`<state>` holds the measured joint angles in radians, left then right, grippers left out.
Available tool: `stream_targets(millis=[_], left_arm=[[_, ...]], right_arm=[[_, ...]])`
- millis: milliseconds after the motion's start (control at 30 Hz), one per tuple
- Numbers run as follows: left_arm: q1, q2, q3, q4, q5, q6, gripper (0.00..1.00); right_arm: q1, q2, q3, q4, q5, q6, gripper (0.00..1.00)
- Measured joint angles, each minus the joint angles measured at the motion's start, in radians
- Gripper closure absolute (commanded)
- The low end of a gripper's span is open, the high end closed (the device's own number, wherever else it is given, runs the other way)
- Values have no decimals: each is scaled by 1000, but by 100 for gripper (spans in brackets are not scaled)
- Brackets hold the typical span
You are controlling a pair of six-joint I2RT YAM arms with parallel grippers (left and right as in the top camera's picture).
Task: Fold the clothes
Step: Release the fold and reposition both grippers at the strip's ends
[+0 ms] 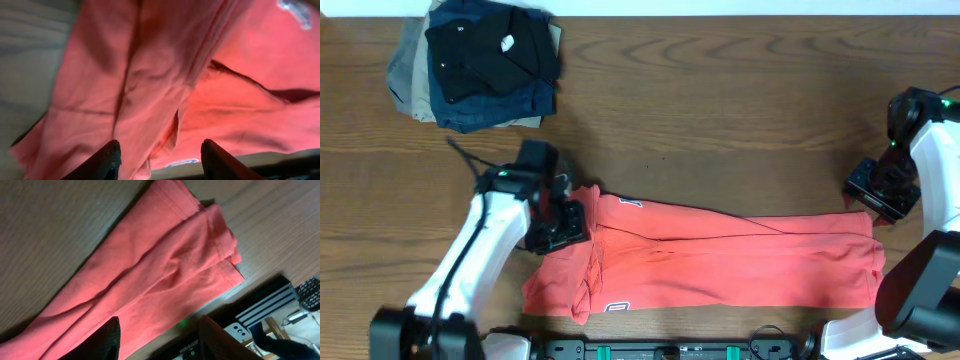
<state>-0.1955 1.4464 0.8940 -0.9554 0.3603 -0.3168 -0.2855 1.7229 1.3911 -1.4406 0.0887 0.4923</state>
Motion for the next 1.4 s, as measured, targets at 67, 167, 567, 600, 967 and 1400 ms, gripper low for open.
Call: stream_targets(millis=[67, 167, 567, 600, 967, 1400], left_arm=[[-32, 55, 0, 20, -2, 0, 48], [-72, 107, 0, 42, -16, 0, 48], [-115, 158, 0, 51, -237, -106, 52], [-115, 158, 0, 51, -243, -109, 57], [-115, 157, 0, -13, -272, -154, 94], [-100, -89, 4, -235, -381, -311, 49]], right_arm=[[8, 0, 0, 3, -3, 0, 51], [8, 0, 0, 4, -2, 0, 51], [8, 0, 0, 4, -3, 0, 50], [8, 0, 0, 4, -3, 0, 51], [8, 0, 0, -9, -3, 0, 51], [8, 0, -1, -52, -3, -15, 52]])
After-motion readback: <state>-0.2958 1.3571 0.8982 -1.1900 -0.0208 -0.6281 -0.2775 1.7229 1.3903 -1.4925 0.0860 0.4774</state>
